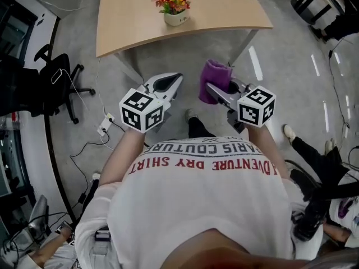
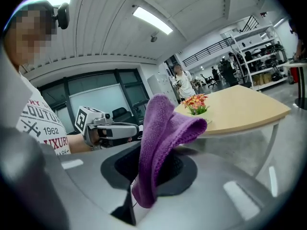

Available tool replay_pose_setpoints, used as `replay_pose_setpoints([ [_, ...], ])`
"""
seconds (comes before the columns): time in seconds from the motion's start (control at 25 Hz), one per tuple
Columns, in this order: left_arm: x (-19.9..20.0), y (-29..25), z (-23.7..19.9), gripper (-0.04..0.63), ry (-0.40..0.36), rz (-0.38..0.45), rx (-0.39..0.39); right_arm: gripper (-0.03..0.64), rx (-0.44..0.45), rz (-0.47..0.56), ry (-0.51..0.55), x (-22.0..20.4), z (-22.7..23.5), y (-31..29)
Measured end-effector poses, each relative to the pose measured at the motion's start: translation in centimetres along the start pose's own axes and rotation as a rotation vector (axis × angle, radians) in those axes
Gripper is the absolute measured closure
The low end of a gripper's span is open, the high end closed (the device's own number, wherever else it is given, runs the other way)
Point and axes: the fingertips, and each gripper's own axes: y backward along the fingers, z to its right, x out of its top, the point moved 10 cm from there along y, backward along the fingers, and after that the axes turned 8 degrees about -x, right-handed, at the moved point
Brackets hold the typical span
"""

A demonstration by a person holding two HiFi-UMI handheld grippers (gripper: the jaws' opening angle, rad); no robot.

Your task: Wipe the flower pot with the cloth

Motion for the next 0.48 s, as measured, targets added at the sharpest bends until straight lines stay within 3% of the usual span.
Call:
replay_pose_setpoints([
  [0.28, 4.5, -7.5, -11.6, 0.592, 0.000, -0.017, 0.032, 0.557, 0.017, -0.027, -0.005, 6.2, 11.6, -8.5],
  [0.48, 6.8, -10.2, -17.2, 0.592, -0.001, 0.002, 0.075, 0.557, 0.030, -0.039, 0.023, 10.0, 16.9, -12.8],
])
